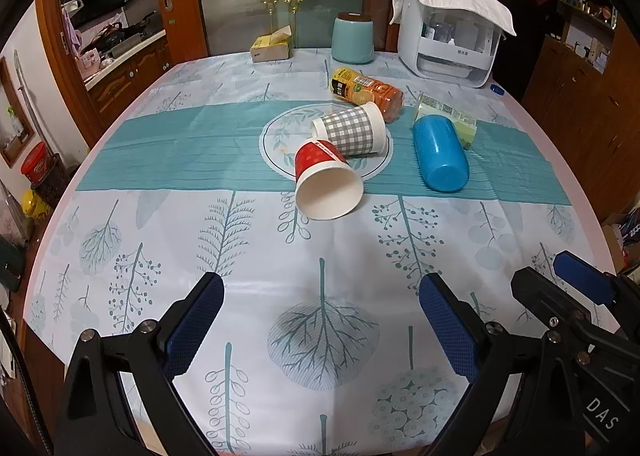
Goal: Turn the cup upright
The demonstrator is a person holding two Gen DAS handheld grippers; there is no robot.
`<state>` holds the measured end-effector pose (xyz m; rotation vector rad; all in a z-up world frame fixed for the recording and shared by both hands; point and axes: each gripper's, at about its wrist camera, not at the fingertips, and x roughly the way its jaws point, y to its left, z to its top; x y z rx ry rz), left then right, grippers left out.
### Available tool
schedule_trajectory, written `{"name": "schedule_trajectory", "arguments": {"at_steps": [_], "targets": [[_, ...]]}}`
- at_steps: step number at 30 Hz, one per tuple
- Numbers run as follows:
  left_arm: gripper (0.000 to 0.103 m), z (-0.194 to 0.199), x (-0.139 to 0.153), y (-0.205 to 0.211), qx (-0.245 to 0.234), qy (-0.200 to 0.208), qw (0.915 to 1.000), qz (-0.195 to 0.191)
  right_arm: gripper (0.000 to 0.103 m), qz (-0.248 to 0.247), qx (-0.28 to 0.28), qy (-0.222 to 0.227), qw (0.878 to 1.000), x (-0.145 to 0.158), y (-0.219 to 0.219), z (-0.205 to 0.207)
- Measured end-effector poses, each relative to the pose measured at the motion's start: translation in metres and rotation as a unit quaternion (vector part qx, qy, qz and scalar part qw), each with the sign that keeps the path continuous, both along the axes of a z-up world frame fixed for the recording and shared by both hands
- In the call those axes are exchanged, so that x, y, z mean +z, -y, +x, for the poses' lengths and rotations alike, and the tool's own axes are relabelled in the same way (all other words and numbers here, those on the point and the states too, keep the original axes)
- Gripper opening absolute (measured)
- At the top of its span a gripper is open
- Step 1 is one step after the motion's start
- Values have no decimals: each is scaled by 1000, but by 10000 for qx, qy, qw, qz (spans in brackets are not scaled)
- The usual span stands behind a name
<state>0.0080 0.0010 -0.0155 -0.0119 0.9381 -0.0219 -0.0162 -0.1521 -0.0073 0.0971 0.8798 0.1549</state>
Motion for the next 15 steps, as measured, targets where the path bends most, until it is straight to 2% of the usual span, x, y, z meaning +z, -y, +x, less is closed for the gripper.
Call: {"name": "schedule_trajectory", "arguments": {"at_steps": [15], "targets": [[97, 1, -2, -3, 52, -35, 10000, -5, 57, -28, 38, -49, 10000, -4, -5, 3]]}}
